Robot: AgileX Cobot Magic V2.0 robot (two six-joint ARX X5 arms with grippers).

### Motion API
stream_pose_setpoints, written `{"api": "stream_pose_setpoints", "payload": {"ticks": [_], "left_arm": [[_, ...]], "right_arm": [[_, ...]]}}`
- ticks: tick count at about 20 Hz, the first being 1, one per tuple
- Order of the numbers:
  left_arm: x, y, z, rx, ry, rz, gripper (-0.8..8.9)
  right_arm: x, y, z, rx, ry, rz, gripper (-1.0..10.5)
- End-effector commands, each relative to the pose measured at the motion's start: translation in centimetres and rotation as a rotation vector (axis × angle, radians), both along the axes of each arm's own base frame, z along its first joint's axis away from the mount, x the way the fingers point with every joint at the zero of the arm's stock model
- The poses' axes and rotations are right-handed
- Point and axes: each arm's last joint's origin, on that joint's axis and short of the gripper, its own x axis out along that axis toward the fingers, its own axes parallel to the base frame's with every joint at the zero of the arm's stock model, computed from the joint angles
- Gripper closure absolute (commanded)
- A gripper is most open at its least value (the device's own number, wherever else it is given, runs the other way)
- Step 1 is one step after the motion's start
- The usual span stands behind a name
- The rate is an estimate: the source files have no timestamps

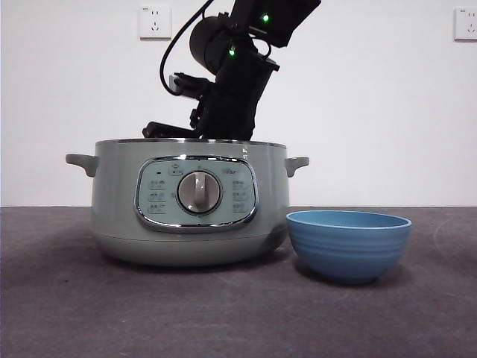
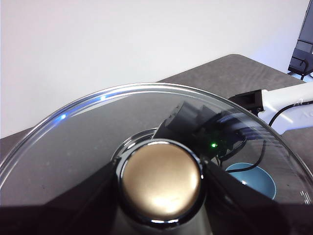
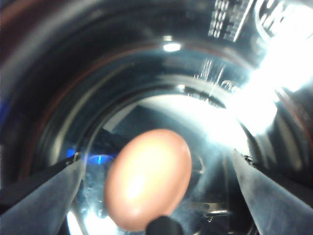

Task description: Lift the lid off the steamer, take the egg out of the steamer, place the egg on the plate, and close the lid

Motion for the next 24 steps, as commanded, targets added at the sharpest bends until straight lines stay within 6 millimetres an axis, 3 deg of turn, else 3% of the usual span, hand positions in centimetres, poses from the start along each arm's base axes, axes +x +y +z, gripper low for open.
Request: {"api": "stream_pose_setpoints", "payload": {"ticks": [1, 5, 7, 9, 12, 14, 16, 20, 22, 24], "left_arm": [[-0.5, 0.2, 0.9, -0.026, -0.069, -0.006, 8.22], [-0.6, 0.3, 0.8, -0.010, -0.066, -0.008, 8.22], [-0.6, 0.3, 0.8, -0.009, -0.066, -0.008, 8.22], [-0.6, 0.3, 0.8, -0.008, -0.068, -0.009, 8.22], [-0.6, 0.3, 0.8, -0.008, -0.067, -0.009, 8.22], [-0.6, 0.3, 0.8, -0.008, -0.068, -0.009, 8.22], [-0.6, 0.3, 0.8, -0.008, -0.068, -0.009, 8.22], [-0.6, 0.3, 0.8, -0.008, -0.068, -0.009, 8.22], [-0.6, 0.2, 0.8, -0.008, -0.067, -0.011, 8.22], [-0.6, 0.2, 0.8, -0.008, -0.066, -0.011, 8.22]], "right_arm": [[0.2, 0.3, -1.0, -0.016, 0.007, 0.007, 4.5], [0.1, 0.3, -1.0, -0.011, 0.012, 0.012, 7.2], [0.1, 0.3, -1.0, -0.010, 0.013, 0.011, 7.4], [0.1, 0.3, -1.0, -0.011, 0.014, 0.013, 9.7], [0.0, 0.3, 0.0, 0.026, -0.003, 0.027, 9.6], [-0.6, -0.2, 3.1, 0.064, -0.058, 0.034, 9.6], [-2.4, -1.7, 7.8, 0.098, -0.113, 0.043, 9.6], [-8.1, -7.4, 17.0, 0.051, -0.223, 0.017, 9.6], [-9.9, -10.4, 19.2, 0.039, -0.213, -0.020, 9.6], [-10.8, -13.0, 20.1, 0.013, -0.192, -0.057, 9.6]]}}
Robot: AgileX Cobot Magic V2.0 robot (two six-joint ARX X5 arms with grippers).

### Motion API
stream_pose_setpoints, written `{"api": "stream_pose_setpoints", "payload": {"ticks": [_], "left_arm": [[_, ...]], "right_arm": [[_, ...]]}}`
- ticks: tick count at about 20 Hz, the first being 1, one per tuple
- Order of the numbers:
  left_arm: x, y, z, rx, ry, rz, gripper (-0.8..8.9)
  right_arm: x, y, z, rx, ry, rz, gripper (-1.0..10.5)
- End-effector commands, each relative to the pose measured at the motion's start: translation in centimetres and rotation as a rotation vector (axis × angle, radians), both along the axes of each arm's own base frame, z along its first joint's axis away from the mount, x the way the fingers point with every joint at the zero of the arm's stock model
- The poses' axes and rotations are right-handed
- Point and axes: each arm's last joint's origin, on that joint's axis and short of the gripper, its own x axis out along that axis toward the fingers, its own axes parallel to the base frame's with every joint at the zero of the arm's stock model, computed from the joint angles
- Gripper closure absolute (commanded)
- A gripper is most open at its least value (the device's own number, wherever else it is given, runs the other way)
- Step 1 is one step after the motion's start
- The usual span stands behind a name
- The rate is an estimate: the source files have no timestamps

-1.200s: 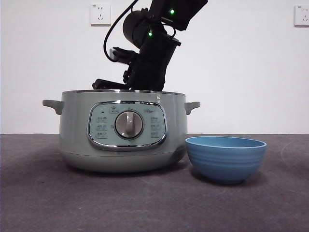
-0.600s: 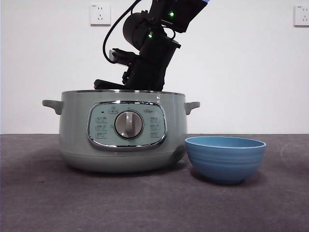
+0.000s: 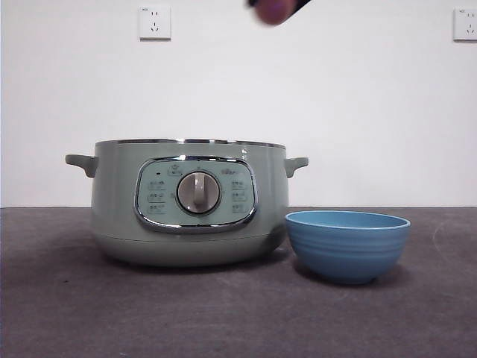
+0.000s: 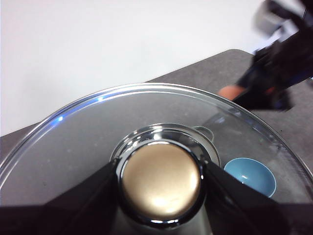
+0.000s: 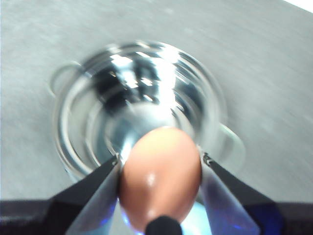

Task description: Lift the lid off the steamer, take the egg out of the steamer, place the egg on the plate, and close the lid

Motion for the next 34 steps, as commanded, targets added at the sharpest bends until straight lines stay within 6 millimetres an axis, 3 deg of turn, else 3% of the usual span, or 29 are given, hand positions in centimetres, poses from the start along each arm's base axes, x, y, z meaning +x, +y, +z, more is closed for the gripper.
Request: {"api": "stream_pose_setpoints", "payload": {"ticks": [1, 4, 6, 15, 20, 30, 34], "left_arm": [[-0.5, 0.2, 0.9, -0.025, -0.072, -0.007, 8.22], [-0.5, 0.2, 0.9, -0.023, -0.068, -0.007, 8.22], [-0.5, 0.2, 0.9, -0.024, -0.068, -0.007, 8.22], [-0.1, 0.0, 0.8, -0.019, -0.056, -0.008, 8.22], [0.5, -0.3, 0.6, -0.009, -0.035, -0.010, 8.22], [0.8, -0.5, 0.5, -0.005, -0.025, -0.011, 8.22], [0.9, -0.5, 0.5, -0.004, -0.023, -0.011, 8.22]], "right_arm": [[-0.3, -2.1, 0.3, -0.034, 0.024, -0.036, 9.6], [-0.3, -4.3, -0.4, -0.022, 0.084, -0.052, 9.6], [0.1, -5.1, -2.0, -0.014, 0.128, -0.058, 9.6], [1.2, -5.0, -13.4, -0.002, 0.273, -0.047, 9.6], [0.8, -5.2, -18.0, 0.003, 0.273, -0.052, 9.6], [2.3, -4.1, -23.2, -0.033, 0.335, -0.042, 9.6], [2.1, -3.2, -23.4, -0.037, 0.328, -0.011, 9.6]]}}
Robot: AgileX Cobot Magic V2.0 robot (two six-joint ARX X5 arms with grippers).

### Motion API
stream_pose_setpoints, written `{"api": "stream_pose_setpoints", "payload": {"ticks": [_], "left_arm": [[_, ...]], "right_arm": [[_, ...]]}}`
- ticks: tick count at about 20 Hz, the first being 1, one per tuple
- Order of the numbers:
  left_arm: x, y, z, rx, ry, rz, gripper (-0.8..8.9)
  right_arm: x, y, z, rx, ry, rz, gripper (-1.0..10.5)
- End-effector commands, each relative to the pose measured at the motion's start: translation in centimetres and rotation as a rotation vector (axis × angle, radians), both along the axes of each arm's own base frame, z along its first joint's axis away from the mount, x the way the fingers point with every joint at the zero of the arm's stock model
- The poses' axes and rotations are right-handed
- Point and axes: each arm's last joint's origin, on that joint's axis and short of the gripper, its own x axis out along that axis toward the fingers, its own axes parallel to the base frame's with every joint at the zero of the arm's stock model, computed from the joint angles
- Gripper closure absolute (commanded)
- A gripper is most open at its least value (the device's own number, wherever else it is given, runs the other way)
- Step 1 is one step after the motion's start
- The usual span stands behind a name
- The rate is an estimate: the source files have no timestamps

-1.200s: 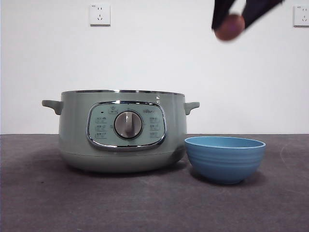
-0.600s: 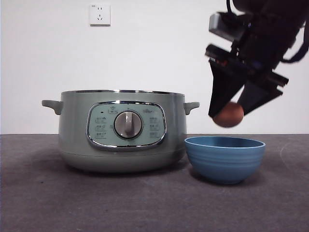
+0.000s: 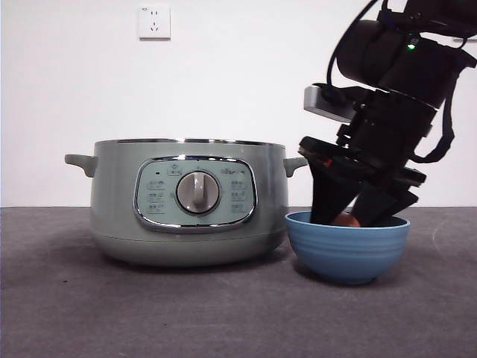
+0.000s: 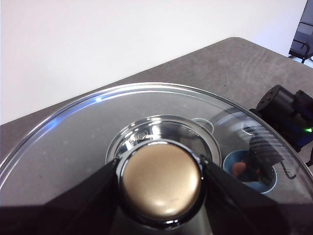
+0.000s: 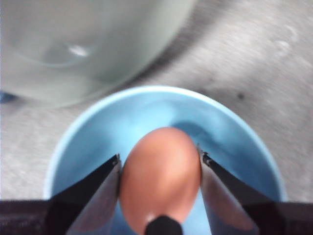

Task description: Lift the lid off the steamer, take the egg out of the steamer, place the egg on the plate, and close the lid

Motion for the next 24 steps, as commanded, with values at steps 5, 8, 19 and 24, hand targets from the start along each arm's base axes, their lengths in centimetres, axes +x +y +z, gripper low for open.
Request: {"api": "stream_pose_setpoints", "payload": {"ticks": [5, 8, 19, 24], "left_arm": [[-0.3, 0.1, 0.9, -0.021, -0.065, -0.009, 8.22], [-0.3, 0.1, 0.9, -0.020, -0.063, -0.009, 8.22], [-0.3, 0.1, 0.7, -0.013, -0.050, -0.009, 8.22], [0.0, 0.0, 0.7, -0.009, -0.042, -0.009, 8.22]], "right_arm": [[-0.1, 0.6, -1.3, -0.019, 0.028, 0.022, 9.6], [0.1, 0.7, -2.0, -0.029, 0.041, 0.020, 9.6], [0.0, 0.9, -1.9, -0.025, 0.046, 0.028, 5.3], [-0.9, 0.4, 2.3, 0.039, -0.078, 0.024, 5.3]]}}
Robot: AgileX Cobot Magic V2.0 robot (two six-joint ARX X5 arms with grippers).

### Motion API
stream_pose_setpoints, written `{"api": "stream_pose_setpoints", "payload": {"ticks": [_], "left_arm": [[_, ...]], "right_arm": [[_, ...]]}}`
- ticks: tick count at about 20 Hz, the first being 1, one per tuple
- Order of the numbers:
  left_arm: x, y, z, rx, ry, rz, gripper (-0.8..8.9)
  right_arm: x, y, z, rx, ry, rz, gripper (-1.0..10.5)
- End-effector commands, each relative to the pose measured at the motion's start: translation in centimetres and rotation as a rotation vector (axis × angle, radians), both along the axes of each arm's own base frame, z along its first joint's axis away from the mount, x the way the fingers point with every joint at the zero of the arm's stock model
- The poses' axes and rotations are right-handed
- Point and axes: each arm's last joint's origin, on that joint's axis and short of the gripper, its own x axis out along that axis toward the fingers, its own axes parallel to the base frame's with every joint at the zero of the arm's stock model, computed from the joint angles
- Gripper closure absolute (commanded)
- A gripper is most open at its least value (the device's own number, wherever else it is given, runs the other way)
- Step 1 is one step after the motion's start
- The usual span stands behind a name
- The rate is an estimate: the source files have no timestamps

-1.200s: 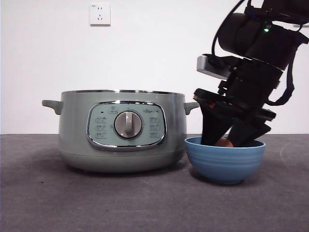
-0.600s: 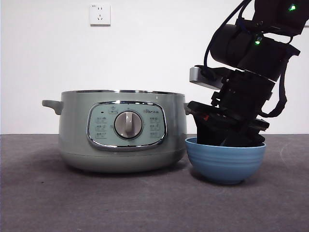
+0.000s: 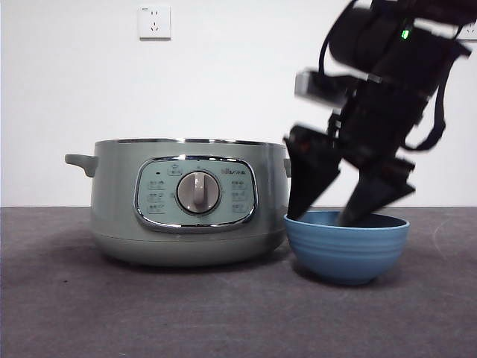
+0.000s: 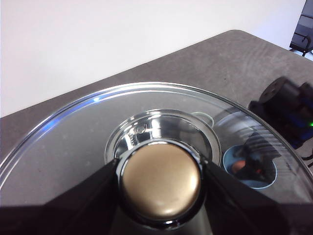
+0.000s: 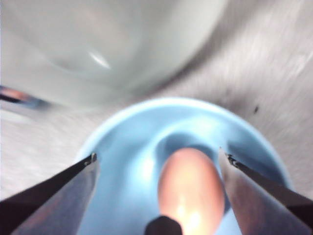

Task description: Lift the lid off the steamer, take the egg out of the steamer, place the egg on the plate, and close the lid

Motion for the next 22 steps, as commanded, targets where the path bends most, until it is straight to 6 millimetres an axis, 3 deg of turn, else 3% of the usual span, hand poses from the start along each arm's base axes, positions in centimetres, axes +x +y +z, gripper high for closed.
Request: {"api": "stream_pose_setpoints", "payload": {"ticks": [1, 7, 12, 17, 22], "left_arm": [[-0.2, 0.0, 0.9, -0.020, -0.063, -0.009, 8.22], [1.3, -0.7, 0.6, -0.008, -0.037, -0.014, 8.22], [4.7, -2.6, -0.3, -0.024, -0.010, -0.084, 8.22], [9.5, -5.0, -4.5, -0.032, -0.017, -0.085, 8.22], [14.2, -7.7, -8.8, -0.044, -0.046, -0.094, 8.22]], "right_arm": [[-0.8, -0.4, 2.3, 0.040, -0.063, 0.002, 5.3], [-5.8, -3.1, 9.9, 0.140, -0.251, 0.000, 5.3], [-11.3, -6.1, 14.6, 0.256, -0.401, -0.028, 5.3], [-16.1, -8.7, 16.9, 0.349, -0.506, -0.049, 5.3], [-18.5, -10.0, 17.2, 0.389, -0.516, -0.072, 5.3]]}}
